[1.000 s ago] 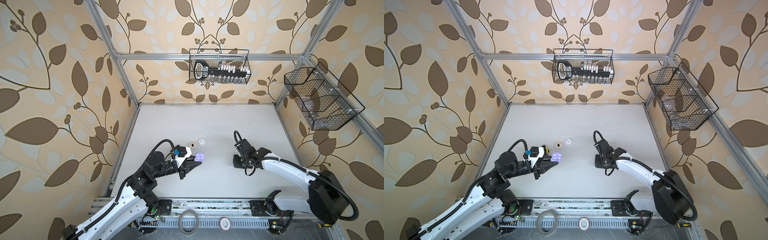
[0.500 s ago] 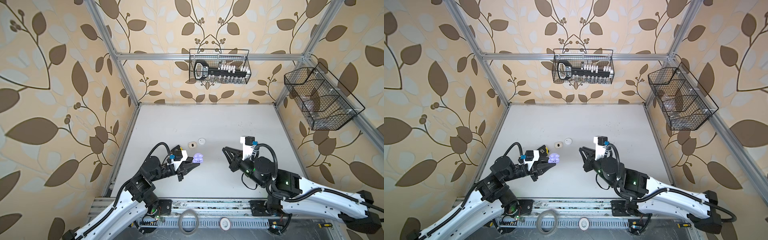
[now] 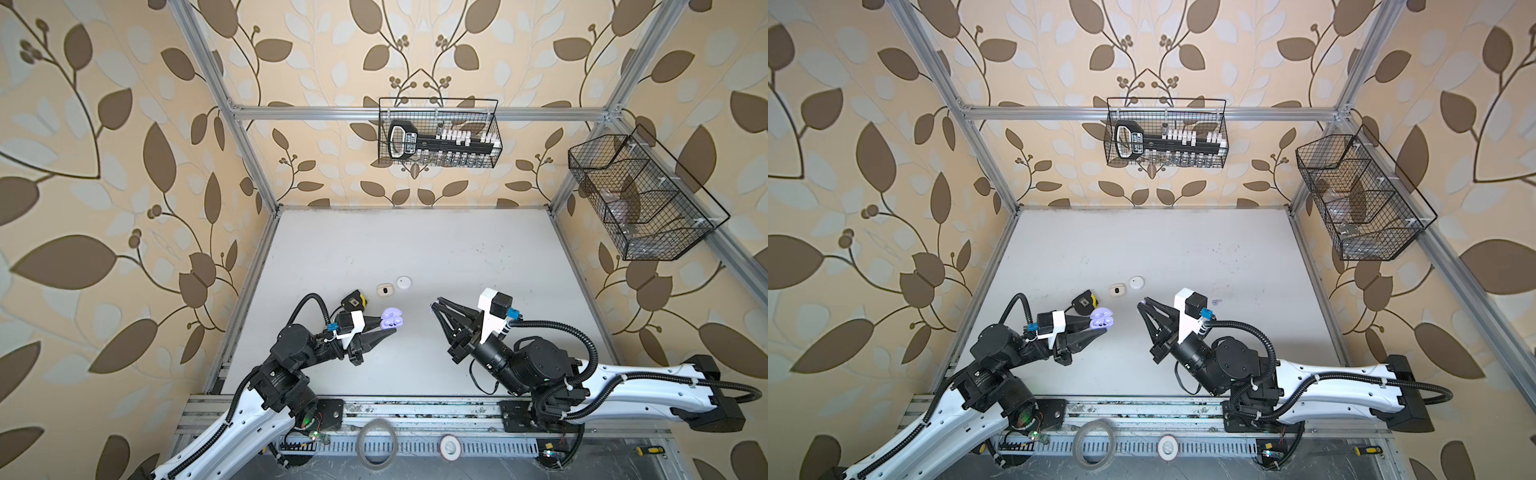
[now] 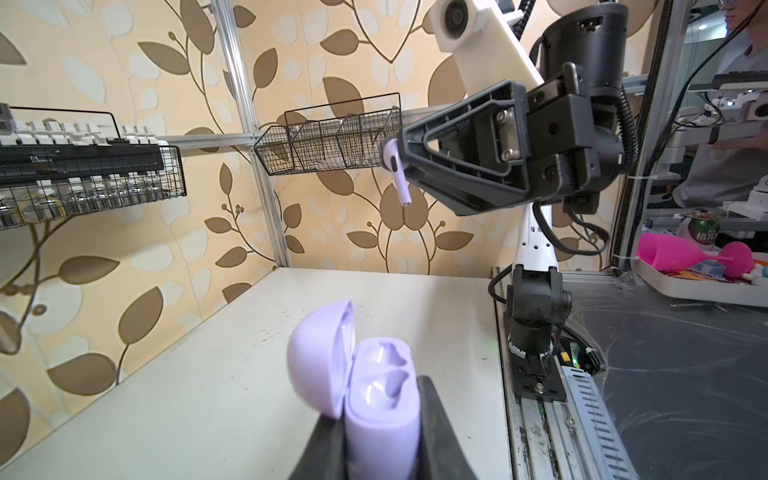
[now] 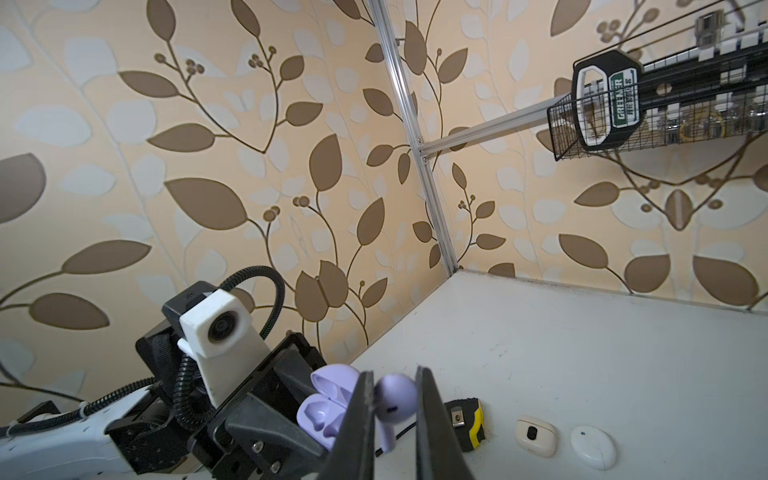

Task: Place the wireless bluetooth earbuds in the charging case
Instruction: 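Lift the earbud and carry it toward the open case in the left gripper, then lower the earbud into the case slot with the right gripper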

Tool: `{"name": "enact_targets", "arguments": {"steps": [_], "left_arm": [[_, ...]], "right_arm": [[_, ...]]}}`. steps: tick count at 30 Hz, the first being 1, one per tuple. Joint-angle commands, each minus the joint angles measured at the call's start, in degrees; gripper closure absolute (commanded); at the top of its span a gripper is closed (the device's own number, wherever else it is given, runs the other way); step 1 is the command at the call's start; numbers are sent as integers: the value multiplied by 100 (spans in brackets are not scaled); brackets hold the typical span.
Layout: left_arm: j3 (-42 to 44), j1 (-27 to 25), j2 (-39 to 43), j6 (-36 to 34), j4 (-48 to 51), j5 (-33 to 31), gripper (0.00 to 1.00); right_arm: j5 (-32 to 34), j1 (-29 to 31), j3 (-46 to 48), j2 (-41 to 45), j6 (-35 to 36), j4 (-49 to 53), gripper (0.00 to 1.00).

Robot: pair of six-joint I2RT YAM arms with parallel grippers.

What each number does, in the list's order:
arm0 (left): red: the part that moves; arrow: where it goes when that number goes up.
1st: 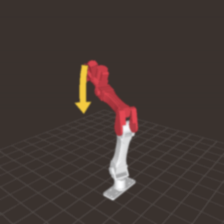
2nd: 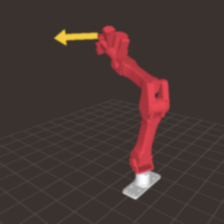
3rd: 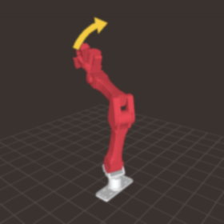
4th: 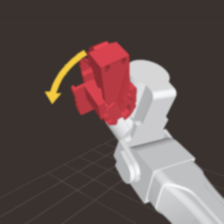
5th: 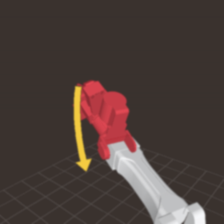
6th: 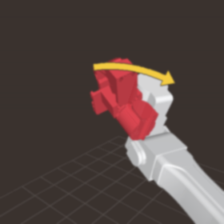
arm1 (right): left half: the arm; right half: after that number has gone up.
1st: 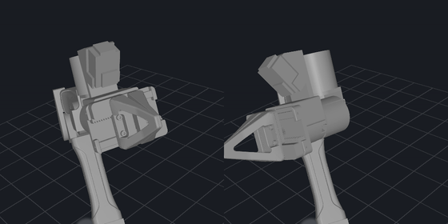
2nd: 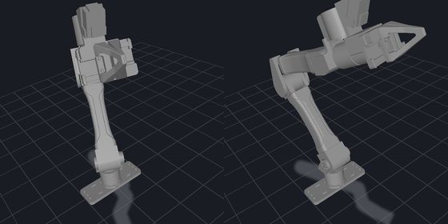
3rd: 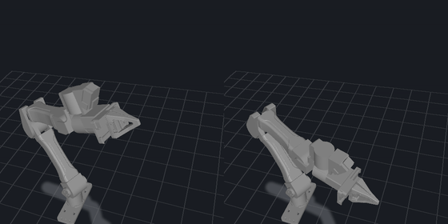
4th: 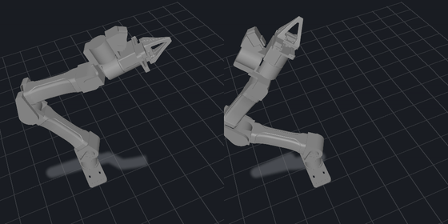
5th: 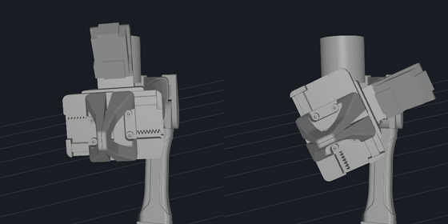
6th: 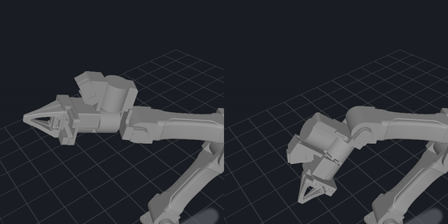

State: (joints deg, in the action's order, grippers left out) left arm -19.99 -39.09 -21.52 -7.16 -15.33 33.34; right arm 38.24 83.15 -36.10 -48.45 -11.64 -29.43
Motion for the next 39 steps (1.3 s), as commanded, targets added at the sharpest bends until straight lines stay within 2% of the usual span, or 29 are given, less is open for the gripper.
{"name": "enact_targets", "arguments": {"steps": [1,16,25,39], "left_arm": [[-14,-37,-41,-191,-467,217,100],[-102,-38,-415,-75,-629,32,100],[-121,-37,-284,-70,-528,-27,100],[-188,-38,-155,-58,-313,-186,100]], "right_arm": [[-110,170,-4,-143,442,-460,92],[84,452,-450,-1375,681,-1114,92],[127,205,-460,-1678,450,-1496,93],[365,191,-468,-2149,691,-2037,96]]}}
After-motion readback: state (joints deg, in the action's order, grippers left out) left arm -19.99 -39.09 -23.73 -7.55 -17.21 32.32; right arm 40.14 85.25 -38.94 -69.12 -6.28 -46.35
